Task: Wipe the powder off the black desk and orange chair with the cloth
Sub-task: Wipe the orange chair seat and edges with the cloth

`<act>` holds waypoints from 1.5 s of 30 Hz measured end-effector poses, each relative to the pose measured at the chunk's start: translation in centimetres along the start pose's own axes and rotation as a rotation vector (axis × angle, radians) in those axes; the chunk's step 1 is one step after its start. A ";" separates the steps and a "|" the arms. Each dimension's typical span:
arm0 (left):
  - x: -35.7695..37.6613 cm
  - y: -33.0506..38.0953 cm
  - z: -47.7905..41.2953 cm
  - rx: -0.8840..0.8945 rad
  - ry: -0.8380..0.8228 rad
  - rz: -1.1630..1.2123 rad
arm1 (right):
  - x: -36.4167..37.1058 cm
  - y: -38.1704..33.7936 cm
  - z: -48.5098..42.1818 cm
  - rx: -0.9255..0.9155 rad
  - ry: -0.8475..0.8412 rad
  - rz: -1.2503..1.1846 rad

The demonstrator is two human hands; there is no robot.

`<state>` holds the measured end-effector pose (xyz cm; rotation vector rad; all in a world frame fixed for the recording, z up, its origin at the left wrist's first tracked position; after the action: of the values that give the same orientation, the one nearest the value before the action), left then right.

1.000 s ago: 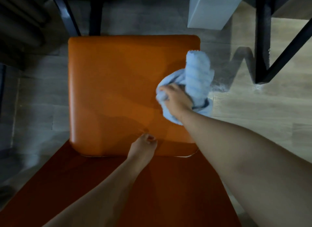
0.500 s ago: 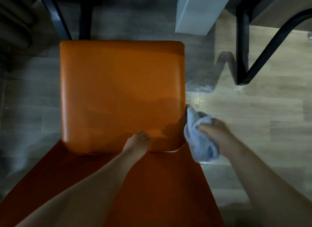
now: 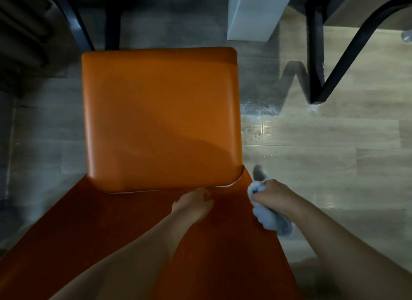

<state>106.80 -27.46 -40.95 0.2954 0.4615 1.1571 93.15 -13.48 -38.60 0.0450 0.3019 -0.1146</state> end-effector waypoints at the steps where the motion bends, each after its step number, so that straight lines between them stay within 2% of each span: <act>1: 0.6 -0.2 0.0 -0.020 -0.027 -0.090 | 0.0 0.1 -0.4 0.014 -0.005 0.059; 8: 1.9 -0.8 0.2 0.035 -0.008 -0.153 | -1.3 -2.7 -5.1 0.113 0.214 0.037; 15: 1.8 -0.8 0.9 0.058 0.090 -0.190 | -0.3 2.8 1.0 0.008 0.106 -0.199; 20: 1.5 -0.2 1.8 0.046 0.100 -0.197 | -0.8 1.3 -0.4 0.155 0.157 -0.339; 23: 1.7 0.6 3.3 0.073 0.098 -0.172 | -1.2 1.0 1.1 0.140 0.193 -0.233; 28: 1.6 1.5 5.3 0.092 0.112 -0.157 | -0.2 3.3 5.2 0.034 0.069 -0.119; 33: 1.7 2.0 7.0 0.086 0.102 -0.171 | -0.7 1.6 4.6 0.121 0.129 -0.166; 35: 1.8 2.2 7.9 0.093 0.102 -0.184 | -0.6 1.9 6.2 0.060 0.157 -0.125; 39: 1.5 2.3 9.4 0.110 0.145 -0.154 | 0.8 3.2 10.9 -0.174 -0.007 -0.073; 45: 1.0 2.4 11.1 0.127 0.191 -0.163 | -0.6 2.7 11.8 0.005 0.109 -0.220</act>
<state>110.66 -25.45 -30.38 0.2534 0.7164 1.0026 96.40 -11.48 -27.13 0.0228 0.4154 -0.3323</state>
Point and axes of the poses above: each hand's wrist, its own z-axis away from the middle knuckle, its own x-axis out of the palm, y = z × x, the point moved 10 cm from there along -z, towards the middle knuckle, and after that the axes turned 13 degrees about x, right-handed, at the moved point
